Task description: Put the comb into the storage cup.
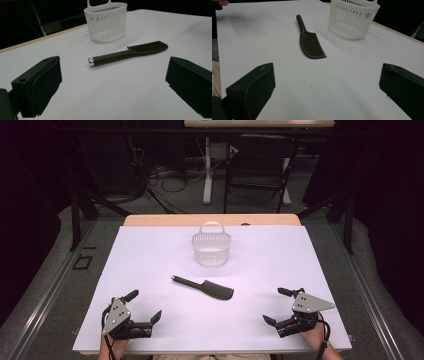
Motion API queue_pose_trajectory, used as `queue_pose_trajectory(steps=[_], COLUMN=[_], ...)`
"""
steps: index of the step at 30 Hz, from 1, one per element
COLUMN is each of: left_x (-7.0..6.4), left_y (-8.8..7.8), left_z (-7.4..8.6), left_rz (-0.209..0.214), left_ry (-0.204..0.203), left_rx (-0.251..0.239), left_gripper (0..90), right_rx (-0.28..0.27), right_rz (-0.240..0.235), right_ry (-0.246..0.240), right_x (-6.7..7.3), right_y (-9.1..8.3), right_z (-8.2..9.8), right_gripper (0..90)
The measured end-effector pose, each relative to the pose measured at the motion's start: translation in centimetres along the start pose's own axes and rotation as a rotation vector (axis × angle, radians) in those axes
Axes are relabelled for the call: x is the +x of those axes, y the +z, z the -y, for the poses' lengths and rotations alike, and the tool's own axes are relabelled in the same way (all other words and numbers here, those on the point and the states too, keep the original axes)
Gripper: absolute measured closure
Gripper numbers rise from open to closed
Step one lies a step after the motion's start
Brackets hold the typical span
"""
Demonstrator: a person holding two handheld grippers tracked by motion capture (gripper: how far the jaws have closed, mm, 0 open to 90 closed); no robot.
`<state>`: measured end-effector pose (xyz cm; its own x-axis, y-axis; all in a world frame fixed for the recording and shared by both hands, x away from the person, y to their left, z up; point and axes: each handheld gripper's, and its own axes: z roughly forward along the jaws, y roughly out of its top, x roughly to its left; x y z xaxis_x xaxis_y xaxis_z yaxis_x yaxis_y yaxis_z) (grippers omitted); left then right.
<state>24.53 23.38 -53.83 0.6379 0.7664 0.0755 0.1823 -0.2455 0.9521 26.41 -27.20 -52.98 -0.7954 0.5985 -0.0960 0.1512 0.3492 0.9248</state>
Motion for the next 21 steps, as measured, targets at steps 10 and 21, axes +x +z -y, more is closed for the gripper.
queue_pose_trajectory(steps=[10, 21], left_x=[-0.2, -0.6], left_y=[0.4, 1.1], left_z=[-0.2, -1.0], left_rz=[-0.006, -0.027], left_ry=[-0.004, -0.018], left_rx=[0.008, 0.033], left_gripper=[0.5, 1.7], right_rx=[0.012, 0.016], right_rz=[-0.007, -0.009], right_ry=[0.007, 0.004], right_x=[0.0, 0.0], right_y=[0.2, 0.3], right_z=[0.1, 0.0], right_gripper=[0.4, 0.5])
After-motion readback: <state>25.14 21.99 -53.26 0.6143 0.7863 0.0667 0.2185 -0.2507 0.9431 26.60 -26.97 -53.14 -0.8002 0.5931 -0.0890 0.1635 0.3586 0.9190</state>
